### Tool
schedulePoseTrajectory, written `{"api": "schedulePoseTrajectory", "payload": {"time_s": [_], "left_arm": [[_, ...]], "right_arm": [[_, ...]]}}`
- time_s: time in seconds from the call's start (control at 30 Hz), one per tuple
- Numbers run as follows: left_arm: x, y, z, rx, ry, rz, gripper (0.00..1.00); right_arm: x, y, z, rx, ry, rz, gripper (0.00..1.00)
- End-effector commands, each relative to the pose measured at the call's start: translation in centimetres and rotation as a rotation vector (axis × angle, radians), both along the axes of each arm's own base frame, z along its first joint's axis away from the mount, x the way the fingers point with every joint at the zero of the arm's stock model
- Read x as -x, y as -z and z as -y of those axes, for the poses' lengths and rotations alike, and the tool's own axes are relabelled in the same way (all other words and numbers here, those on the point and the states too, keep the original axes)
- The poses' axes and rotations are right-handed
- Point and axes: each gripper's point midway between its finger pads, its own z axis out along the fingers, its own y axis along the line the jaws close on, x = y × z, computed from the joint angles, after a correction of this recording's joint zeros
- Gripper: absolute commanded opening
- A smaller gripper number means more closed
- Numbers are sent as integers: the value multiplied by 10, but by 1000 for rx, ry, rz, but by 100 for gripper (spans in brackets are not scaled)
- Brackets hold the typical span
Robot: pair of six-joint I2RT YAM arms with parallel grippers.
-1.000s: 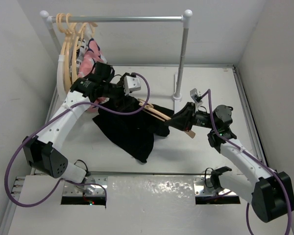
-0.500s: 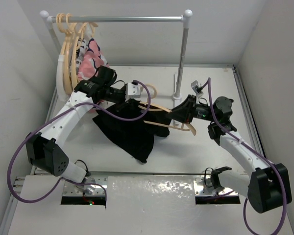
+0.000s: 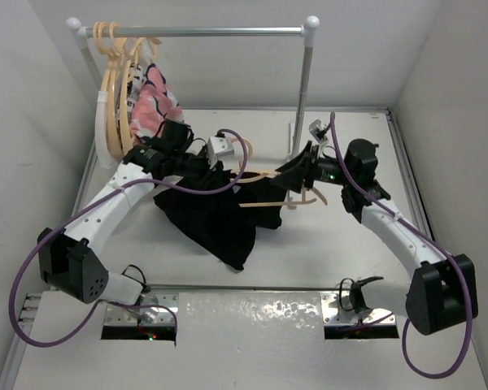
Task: Place the t-shirt on the hanger
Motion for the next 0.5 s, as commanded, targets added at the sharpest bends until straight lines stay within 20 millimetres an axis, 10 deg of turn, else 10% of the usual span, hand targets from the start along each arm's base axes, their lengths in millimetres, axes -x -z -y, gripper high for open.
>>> {"api": "schedulePoseTrajectory", "payload": {"time_s": [0.0, 0.1, 0.23, 0.33, 0.47], "left_arm": [[-42, -46, 14, 106, -239, 136, 0], [-57, -50, -3, 79, -383, 176, 0], [-61, -48, -8, 92, -459, 160, 0], [-66, -44, -14, 90, -516, 170, 0], [-57, -42, -7, 145, -486, 153, 0]], "right_arm": [[-26, -22, -4, 149, 108, 80, 57], [-67, -27, 35, 309, 433, 21, 87], [-81, -54, 85, 273, 813, -54, 99], [-71, -64, 104, 110, 968, -120, 98], [-47, -15, 76, 71, 902, -250, 76]]}}
